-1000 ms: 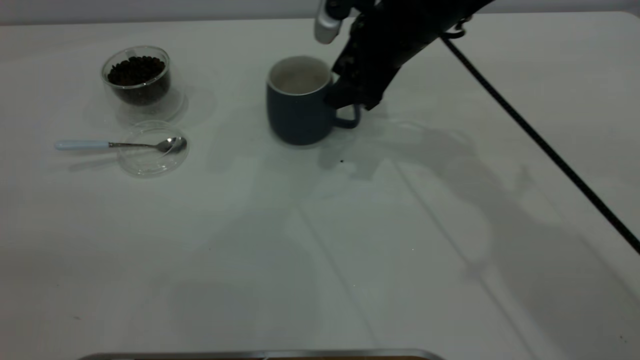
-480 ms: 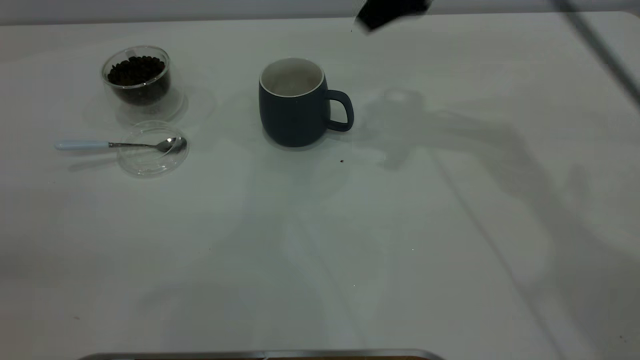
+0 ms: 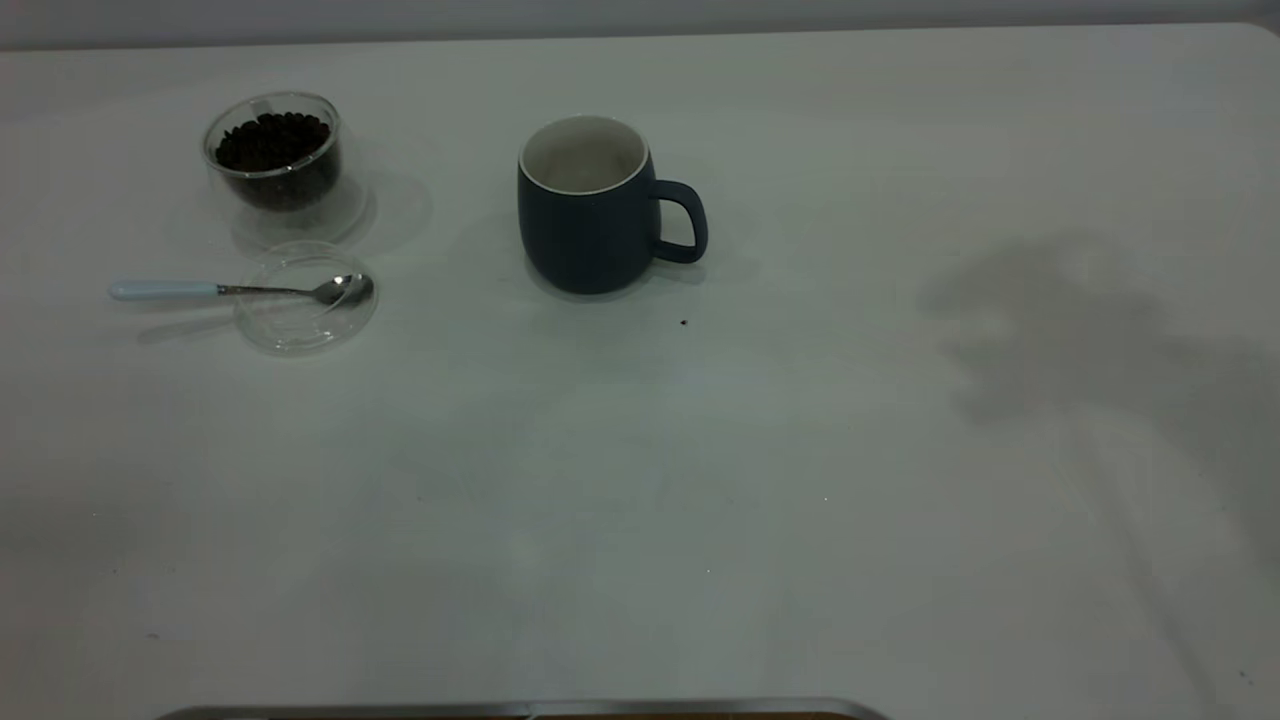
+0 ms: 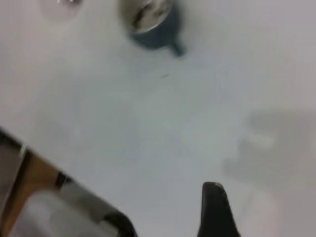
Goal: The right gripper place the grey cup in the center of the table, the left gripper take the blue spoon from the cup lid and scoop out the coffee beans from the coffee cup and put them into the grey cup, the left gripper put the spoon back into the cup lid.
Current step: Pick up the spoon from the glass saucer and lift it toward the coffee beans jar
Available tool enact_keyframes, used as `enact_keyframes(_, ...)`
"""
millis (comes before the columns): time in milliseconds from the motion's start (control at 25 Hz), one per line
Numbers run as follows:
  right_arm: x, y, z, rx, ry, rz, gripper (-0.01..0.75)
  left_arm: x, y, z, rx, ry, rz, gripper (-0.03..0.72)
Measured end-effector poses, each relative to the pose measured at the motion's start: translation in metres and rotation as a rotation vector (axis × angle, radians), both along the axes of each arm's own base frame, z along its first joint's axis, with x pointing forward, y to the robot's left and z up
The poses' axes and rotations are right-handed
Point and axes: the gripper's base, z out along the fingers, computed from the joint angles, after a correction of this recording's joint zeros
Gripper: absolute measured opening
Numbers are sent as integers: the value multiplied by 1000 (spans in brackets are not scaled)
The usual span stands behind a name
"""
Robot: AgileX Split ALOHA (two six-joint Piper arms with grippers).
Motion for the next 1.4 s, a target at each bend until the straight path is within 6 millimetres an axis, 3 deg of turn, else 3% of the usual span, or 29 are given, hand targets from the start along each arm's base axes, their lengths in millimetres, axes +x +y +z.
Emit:
enact_keyframes(80, -37, -17, 16, -19, -41, -72, 531, 0, 0, 0, 0, 0, 0, 387)
enact_keyframes(160, -74, -30, 19, -40, -56, -130, 531, 0, 0, 0, 0, 0, 0, 387)
enact_keyframes(320, -141, -39, 0, -37, -117, -230, 531, 0, 0, 0, 0, 0, 0, 387)
enact_keyframes(480, -194, -38, -37, -11, -113, -277, 531, 0, 0, 0, 0, 0, 0, 387)
enact_keyframes(680, -235, -41, -90, -40, -52, -338, 531, 0, 0, 0, 0, 0, 0, 387)
enact_keyframes(800, -252, -45, -107, -84, -90, -357, 531, 0, 0, 0, 0, 0, 0, 387)
enact_keyframes(1120, -277, -50, -102, -76, -275, -447, 531, 0, 0, 0, 0, 0, 0, 387)
enact_keyframes(1400, -314, -50, -99, -24, -524, -473, 531, 0, 0, 0, 0, 1, 0, 387)
